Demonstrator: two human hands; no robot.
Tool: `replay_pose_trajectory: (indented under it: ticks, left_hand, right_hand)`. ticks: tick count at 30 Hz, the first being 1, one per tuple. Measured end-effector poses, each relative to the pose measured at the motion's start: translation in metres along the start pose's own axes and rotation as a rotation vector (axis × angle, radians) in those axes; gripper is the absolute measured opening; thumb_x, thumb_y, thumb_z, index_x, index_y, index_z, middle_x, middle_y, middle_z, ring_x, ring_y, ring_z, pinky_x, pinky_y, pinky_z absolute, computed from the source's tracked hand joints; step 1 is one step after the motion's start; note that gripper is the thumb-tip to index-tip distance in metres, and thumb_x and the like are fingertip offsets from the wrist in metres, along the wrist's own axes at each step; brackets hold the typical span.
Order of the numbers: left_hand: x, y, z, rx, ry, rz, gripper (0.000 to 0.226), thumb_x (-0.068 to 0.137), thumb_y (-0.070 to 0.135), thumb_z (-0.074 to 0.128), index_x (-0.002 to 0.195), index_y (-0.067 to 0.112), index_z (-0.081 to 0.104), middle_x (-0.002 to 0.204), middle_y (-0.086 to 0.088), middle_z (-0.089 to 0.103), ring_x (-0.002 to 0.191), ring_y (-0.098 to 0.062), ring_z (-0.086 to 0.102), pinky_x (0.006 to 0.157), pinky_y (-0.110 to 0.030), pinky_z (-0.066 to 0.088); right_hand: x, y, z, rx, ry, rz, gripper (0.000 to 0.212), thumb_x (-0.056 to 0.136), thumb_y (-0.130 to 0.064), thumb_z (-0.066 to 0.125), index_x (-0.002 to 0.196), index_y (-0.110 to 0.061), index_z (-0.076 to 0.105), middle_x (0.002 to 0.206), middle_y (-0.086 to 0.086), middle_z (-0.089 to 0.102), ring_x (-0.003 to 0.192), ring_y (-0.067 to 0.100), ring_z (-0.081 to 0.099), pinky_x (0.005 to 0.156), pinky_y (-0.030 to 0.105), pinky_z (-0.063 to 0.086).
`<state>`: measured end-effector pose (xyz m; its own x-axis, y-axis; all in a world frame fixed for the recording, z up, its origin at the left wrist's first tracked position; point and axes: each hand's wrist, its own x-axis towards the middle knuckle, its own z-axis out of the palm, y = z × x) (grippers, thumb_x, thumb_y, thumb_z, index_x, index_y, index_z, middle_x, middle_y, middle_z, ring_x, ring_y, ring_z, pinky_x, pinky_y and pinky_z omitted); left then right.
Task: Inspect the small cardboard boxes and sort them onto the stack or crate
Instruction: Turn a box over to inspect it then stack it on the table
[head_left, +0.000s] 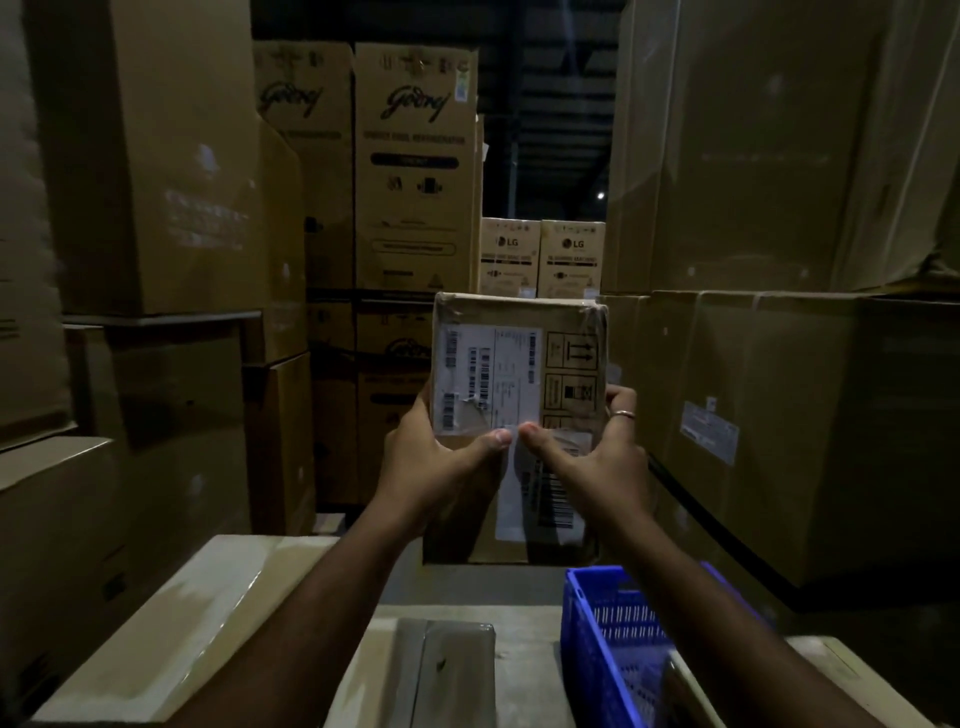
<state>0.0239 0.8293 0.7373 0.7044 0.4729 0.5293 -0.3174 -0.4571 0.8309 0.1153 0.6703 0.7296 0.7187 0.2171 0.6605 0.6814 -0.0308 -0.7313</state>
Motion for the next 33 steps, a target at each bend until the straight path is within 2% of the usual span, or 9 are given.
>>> replay_pose_trajectory:
  ticks: [2,8,11,16,18,21,27,30,33]
  left_hand:
    - [-0.001,0.000,0.002,0.040,0.009,0.041,0.078,0.072,0.032,0.085,0.138,0.024,0.045,0.129,0.004,0.061,0.120,-0.015,0.059,0.097,-0.044,0.054]
    - [0.004,0.000,-0.001,0.120,0.007,0.084,0.092,0.071,0.039,0.085,0.147,0.025,0.035,0.138,0.001,0.056,0.126,-0.017,0.055,0.096,-0.034,0.050]
    - [-0.003,-0.002,0.010,0.215,0.187,0.155,0.098,0.071,0.046,0.081,0.151,0.029,0.026,0.142,-0.006,0.043,0.121,-0.014,0.046,0.087,-0.028,0.046]
    - [-0.005,-0.002,0.030,0.316,0.283,0.139,0.128,0.065,0.066,0.076,0.156,0.039,-0.011,0.153,-0.005,0.016,0.134,-0.026,0.023,0.106,-0.055,0.039]
    - [-0.003,0.003,0.034,0.337,0.221,0.091,0.151,0.042,0.080,0.075,0.147,0.046,-0.028,0.158,-0.002,-0.005,0.142,-0.033,0.012,0.111,-0.060,0.029]
    - [0.001,0.010,0.038,0.286,0.201,0.046,0.164,0.034,0.074,0.085,0.143,0.047,-0.036,0.160,-0.005,-0.014,0.145,-0.031,0.004,0.114,-0.063,0.020]
    - [0.020,0.004,0.022,0.077,0.309,0.074,0.142,0.038,0.045,0.095,0.143,0.058,0.000,0.153,-0.009,0.013,0.140,-0.033,0.020,0.108,-0.062,0.033]
    - [0.034,-0.009,-0.006,-0.112,0.259,0.090,0.130,0.034,0.051,0.092,0.136,0.061,0.012,0.148,-0.006,0.028,0.135,-0.030,0.035,0.105,-0.056,0.043]
    - [0.042,-0.019,-0.032,-0.251,0.090,0.101,0.133,0.034,0.052,0.093,0.143,0.051,0.017,0.149,-0.002,0.034,0.132,-0.027,0.045,0.100,-0.051,0.050]
  right_hand:
    - [-0.003,0.003,0.005,-0.022,0.044,-0.024,0.069,0.075,-0.037,0.083,0.125,-0.030,0.036,0.099,-0.016,0.062,0.082,-0.007,0.065,0.070,0.017,0.056]
    - [-0.003,0.011,0.009,0.045,0.104,-0.071,0.072,0.073,-0.039,0.084,0.126,-0.031,0.036,0.107,-0.010,0.067,0.094,0.000,0.069,0.078,0.031,0.062]
    - [-0.007,0.010,0.012,0.100,0.177,-0.103,0.069,0.077,-0.035,0.081,0.130,-0.030,0.038,0.110,-0.008,0.066,0.094,0.004,0.070,0.075,0.029,0.062]
    - [-0.022,0.000,0.028,0.269,0.272,-0.165,0.034,0.099,-0.044,0.051,0.126,-0.025,0.043,0.088,0.002,0.068,0.074,0.011,0.072,0.056,0.023,0.057]
    - [-0.029,-0.006,0.037,0.249,0.260,-0.255,0.054,0.095,-0.062,0.039,0.127,-0.019,0.043,0.076,-0.002,0.064,0.066,0.006,0.066,0.054,0.017,0.050]
    - [-0.036,-0.005,0.043,0.269,0.180,-0.302,0.072,0.086,-0.081,0.031,0.130,-0.024,0.035,0.090,-0.014,0.068,0.070,0.002,0.066,0.057,0.017,0.052]
    - [-0.027,0.005,0.021,0.270,-0.057,-0.176,0.066,0.080,-0.081,0.047,0.131,-0.044,0.030,0.124,-0.003,0.063,0.101,0.012,0.071,0.076,0.028,0.060]
    - [0.011,0.014,-0.014,0.104,0.037,-0.140,0.065,0.085,-0.055,0.067,0.136,-0.035,0.032,0.136,-0.008,0.052,0.118,0.013,0.058,0.087,0.024,0.049]
    - [0.055,0.028,-0.051,0.053,0.082,0.035,0.091,0.074,-0.042,0.081,0.145,-0.027,0.027,0.134,-0.006,0.042,0.118,0.015,0.049,0.096,0.036,0.047]
